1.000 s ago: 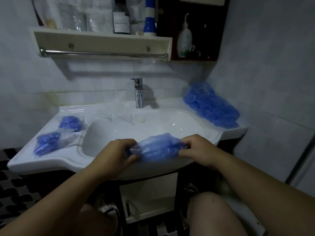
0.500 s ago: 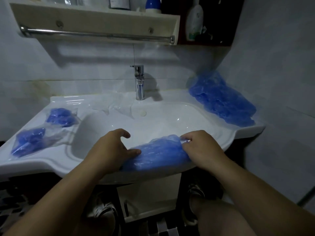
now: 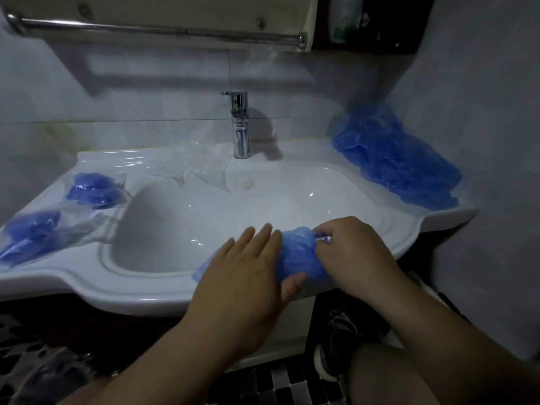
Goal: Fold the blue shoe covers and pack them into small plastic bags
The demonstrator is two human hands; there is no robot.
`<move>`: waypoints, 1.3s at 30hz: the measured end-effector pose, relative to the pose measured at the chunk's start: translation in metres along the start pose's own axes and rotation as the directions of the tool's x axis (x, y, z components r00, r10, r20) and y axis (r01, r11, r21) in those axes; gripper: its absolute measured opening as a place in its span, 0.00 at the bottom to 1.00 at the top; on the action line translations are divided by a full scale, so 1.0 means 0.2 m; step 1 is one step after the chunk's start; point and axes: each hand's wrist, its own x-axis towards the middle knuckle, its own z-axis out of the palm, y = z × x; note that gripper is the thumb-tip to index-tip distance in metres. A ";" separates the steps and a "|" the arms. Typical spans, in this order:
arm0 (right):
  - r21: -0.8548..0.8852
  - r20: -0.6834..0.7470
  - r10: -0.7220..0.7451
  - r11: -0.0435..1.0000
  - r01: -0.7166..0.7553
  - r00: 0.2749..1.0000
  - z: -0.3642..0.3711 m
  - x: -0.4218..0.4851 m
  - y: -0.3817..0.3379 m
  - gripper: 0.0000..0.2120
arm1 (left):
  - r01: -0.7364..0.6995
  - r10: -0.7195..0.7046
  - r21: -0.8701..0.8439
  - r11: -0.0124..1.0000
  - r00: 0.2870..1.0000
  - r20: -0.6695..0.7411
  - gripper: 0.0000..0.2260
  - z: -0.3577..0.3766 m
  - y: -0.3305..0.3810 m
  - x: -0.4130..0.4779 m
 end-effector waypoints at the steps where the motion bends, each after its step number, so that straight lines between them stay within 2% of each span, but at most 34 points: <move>1: -0.005 0.008 -0.010 1.000 0.010 1.000 -0.01 0.01 0.00 0.15 | 0.003 -0.004 0.037 0.999 0.999 0.035 0.39 0.03 -0.02 -0.01; 4: -0.020 0.037 0.004 1.000 -0.003 0.999 -0.03 0.01 0.01 0.15 | -0.010 0.007 0.119 0.993 1.000 0.023 0.41 0.06 -0.04 -0.01; 6: -0.097 -0.041 -0.007 0.995 0.003 0.999 -0.04 0.00 0.00 0.15 | -0.014 0.013 0.163 0.986 1.000 0.009 0.39 0.07 -0.02 -0.01; 8: -0.207 -0.229 -0.177 0.970 0.130 0.957 -0.06 -0.04 -0.03 0.16 | -0.016 0.017 0.177 0.984 1.000 0.000 0.37 0.08 -0.01 -0.01; 9: -0.220 -0.246 -0.317 0.939 0.266 0.916 -0.07 -0.07 -0.06 0.17 | -0.009 0.010 0.173 0.985 1.000 -0.001 0.35 0.08 -0.01 -0.01; 10: -0.197 -0.163 -0.452 0.886 0.420 0.877 -0.07 -0.09 -0.10 0.18 | -0.010 0.009 0.152 0.988 1.000 0.003 0.33 0.08 -0.02 -0.01; 11: -0.134 -0.020 -0.564 0.819 0.557 0.825 -0.05 -0.10 -0.13 0.21 | -0.021 0.022 0.137 0.990 1.000 -0.005 0.29 0.09 -0.02 0.00; 12: -0.069 0.146 -0.613 0.777 0.626 0.777 -0.02 -0.10 -0.14 0.23 | -0.037 0.038 0.155 0.987 0.999 -0.002 0.26 0.09 -0.03 0.00; 13: -0.030 0.303 -0.589 0.780 0.626 0.749 0.02 -0.09 -0.14 0.26 | -0.042 0.044 0.176 0.983 0.999 -0.007 0.25 0.09 -0.03 0.00; 14: -0.023 0.399 -0.539 0.803 0.596 0.742 0.04 -0.08 -0.12 0.29 | -0.039 0.042 0.177 0.983 0.999 -0.013 0.24 0.10 -0.03 0.00; 15: -0.031 0.437 -0.490 0.830 0.557 0.754 0.05 -0.07 -0.09 0.30 | -0.026 0.026 0.145 0.989 1.000 0.007 0.25 0.09 -0.03 0.00; 17: -0.069 0.416 -0.426 0.866 0.494 0.804 0.02 -0.05 -0.04 0.26 | 0.002 0.000 0.095 0.996 1.000 -0.017 0.24 0.08 -0.03 -0.01; 20: -0.172 0.399 -0.358 0.875 0.452 0.844 0.00 -0.05 0.01 0.27 | 0.047 -0.043 0.119 0.992 0.998 -0.038 0.24 0.07 -0.04 -0.02; 27: -0.145 0.394 -0.424 0.847 0.511 0.815 -0.01 -0.04 0.05 0.39 | 0.125 -0.132 0.147 0.981 0.990 0.043 0.30 0.04 -0.09 -0.01; 30: 0.046 0.302 -0.457 0.883 0.466 0.836 -0.02 -0.04 0.10 0.42 | 0.135 -0.134 -0.049 0.990 0.991 0.020 0.40 0.03 -0.08 -0.02; 32: 0.157 0.230 -0.463 0.886 0.437 0.856 -0.02 -0.04 0.13 0.37 | 0.094 -0.113 -0.235 0.967 0.991 -0.067 0.43 0.01 -0.09 -0.04; 34: 0.169 0.218 -0.493 0.869 0.465 0.842 -0.01 -0.05 0.13 0.31 | -0.010 -0.040 -0.297 0.955 0.986 -0.161 0.39 0.00 -0.11 -0.05; 39: 0.199 0.197 -0.536 0.842 0.502 0.821 0.01 -0.06 0.14 0.26 | -0.149 0.085 -0.219 0.964 0.957 -0.276 0.19 0.00 -0.13 -0.06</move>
